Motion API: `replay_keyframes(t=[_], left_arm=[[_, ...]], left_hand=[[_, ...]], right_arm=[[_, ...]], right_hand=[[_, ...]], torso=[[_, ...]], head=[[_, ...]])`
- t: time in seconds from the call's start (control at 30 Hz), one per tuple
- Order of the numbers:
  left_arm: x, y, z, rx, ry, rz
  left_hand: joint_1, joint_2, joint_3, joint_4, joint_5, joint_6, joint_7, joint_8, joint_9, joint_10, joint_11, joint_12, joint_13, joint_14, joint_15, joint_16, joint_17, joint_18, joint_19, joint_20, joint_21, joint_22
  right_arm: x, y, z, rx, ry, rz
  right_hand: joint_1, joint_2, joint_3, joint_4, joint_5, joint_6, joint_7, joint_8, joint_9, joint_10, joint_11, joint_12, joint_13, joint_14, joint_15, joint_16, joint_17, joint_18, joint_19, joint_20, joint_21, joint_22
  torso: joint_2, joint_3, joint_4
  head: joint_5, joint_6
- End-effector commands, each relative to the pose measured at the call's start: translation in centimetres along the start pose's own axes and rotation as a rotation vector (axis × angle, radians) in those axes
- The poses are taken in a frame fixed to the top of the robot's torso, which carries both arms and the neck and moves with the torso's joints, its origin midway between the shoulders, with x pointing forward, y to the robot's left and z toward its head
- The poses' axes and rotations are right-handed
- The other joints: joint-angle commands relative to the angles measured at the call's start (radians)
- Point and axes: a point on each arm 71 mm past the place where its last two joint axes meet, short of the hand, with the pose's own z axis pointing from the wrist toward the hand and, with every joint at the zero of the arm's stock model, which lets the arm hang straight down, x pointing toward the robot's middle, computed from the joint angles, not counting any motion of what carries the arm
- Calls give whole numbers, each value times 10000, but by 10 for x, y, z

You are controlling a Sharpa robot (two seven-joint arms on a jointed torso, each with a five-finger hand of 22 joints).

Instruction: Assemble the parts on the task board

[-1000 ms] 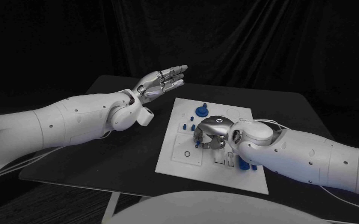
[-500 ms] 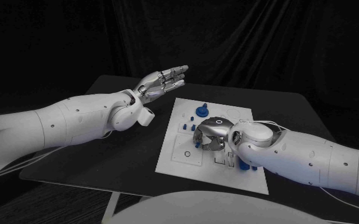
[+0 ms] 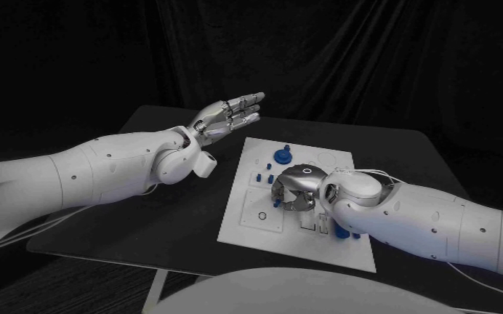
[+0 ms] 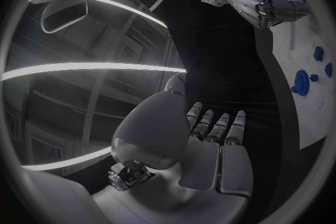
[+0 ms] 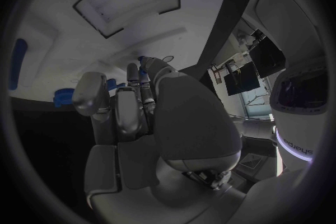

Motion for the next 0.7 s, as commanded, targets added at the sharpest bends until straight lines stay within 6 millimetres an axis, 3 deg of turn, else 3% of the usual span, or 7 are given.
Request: replay_keyframes(t=[0.03,0.7], left_arm=[[2,-4,1,619,70,-195],[3,-3,1,551,126,-244]], left_hand=[[59,18,23,-71,68,0,45,23,7,8,-18,-20,1,-1,61,43,15,-111,-29,13,-19,-3],[185,70,107,-210,158,138,268,50,26,17,-77,7,5,42,115,87,27,-117,-11,16,-12,-3]], right_arm=[[6,-1,0,300,214,-20],[11,4,1,80,248,69]], right_hand=[[-52,19,26,-84,9,11,-3,-6,23,79,-5,58,18,-75,18,-68,-24,-55,-84,-2,-75,1253],[-111,9,53,-154,-95,-164,15,-134,54,60,-7,150,94,-161,23,-178,-180,-25,-182,0,-263,1205]], torso=[[-3,-1,1],[-3,-2,4]], head=[[11,-2],[35,-2]])
